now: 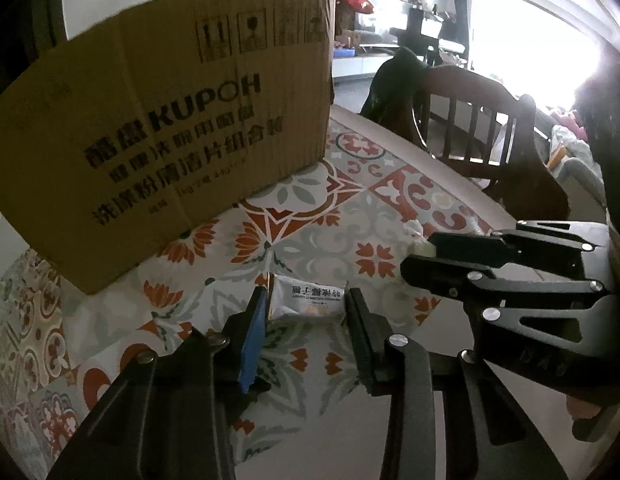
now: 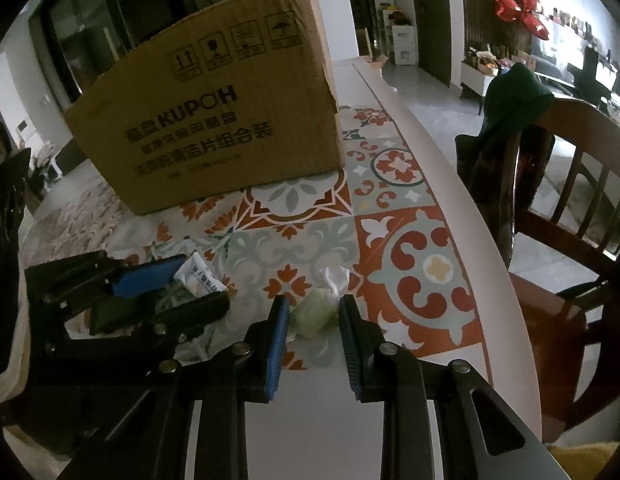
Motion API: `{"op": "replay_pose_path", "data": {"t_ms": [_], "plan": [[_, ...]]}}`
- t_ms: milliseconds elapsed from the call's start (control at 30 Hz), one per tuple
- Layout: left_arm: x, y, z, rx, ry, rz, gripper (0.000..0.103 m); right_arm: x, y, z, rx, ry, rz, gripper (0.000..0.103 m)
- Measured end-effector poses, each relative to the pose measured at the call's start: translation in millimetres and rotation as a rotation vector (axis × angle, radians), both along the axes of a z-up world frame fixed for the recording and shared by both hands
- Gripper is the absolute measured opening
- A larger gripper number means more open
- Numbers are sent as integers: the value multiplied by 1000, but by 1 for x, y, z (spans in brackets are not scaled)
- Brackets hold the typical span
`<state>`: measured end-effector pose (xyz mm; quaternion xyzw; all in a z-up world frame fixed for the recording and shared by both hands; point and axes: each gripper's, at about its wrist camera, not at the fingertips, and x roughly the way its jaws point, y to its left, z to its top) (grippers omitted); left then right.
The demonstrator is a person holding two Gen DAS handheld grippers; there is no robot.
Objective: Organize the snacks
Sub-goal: 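Lift and carry the white packet and clear bag over the box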
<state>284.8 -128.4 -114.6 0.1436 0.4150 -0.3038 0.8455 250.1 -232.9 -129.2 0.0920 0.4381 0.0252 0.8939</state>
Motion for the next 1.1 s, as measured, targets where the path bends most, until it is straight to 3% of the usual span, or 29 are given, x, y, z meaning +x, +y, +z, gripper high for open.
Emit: {"op": "replay_pose_path", "data": {"t_ms": [400,1100], "plan": [[-12,14,33,-59,-45,47,38,-9,10,29,-9,-63,26,27],[-16,42,126,-137,-225,177,38,-8,18,107,-10,-243,57,27]]}}
